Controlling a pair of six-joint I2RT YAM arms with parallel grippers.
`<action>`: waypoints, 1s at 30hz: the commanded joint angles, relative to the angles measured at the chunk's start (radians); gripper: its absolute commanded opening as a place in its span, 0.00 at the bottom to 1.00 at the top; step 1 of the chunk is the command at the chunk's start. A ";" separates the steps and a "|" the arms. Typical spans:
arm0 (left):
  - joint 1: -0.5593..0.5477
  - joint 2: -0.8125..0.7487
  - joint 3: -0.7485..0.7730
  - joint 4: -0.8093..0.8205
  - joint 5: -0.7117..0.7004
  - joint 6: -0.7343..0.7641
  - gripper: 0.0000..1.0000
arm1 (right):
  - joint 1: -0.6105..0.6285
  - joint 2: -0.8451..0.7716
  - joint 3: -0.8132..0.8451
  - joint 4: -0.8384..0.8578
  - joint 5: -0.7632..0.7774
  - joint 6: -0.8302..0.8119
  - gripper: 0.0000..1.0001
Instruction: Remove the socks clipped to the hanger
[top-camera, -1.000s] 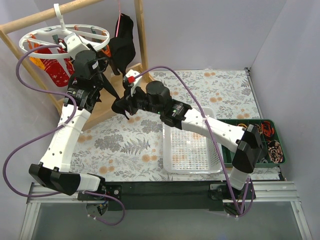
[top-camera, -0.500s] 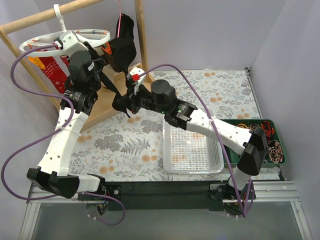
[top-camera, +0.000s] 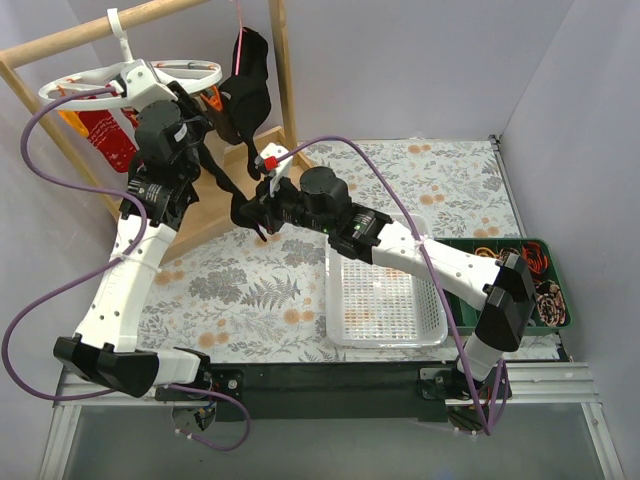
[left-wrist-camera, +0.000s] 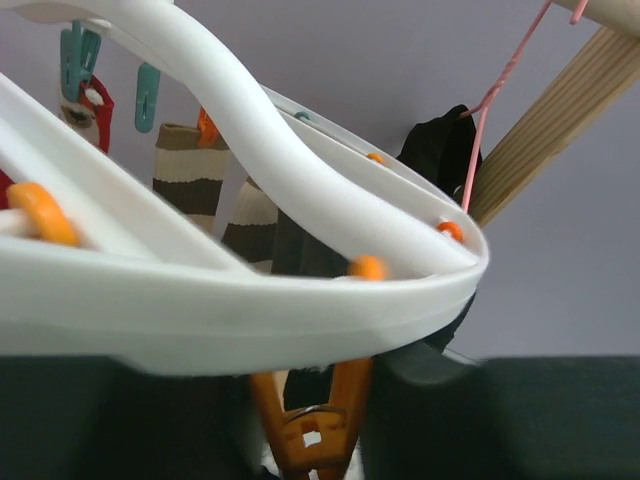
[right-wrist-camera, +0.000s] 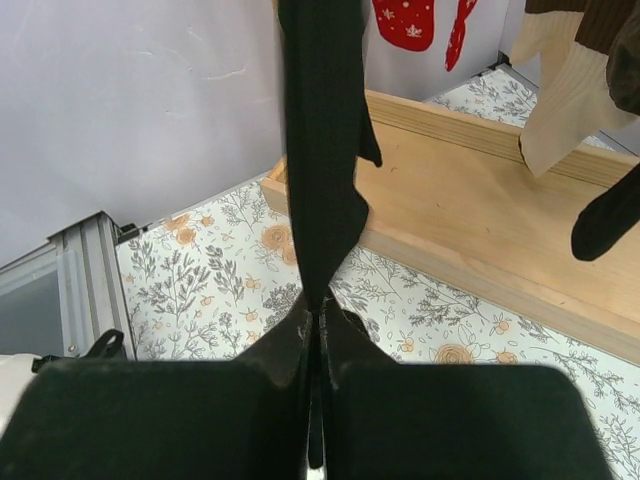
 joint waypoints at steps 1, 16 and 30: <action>0.021 -0.055 0.006 0.043 -0.002 -0.014 0.57 | 0.006 -0.050 0.005 0.033 0.009 -0.006 0.01; 0.021 -0.088 0.011 0.022 0.073 -0.029 0.67 | 0.007 -0.109 -0.056 0.009 0.082 -0.012 0.01; 0.021 -0.212 -0.087 -0.014 0.490 -0.141 0.75 | -0.124 -0.318 -0.283 -0.332 0.513 -0.023 0.01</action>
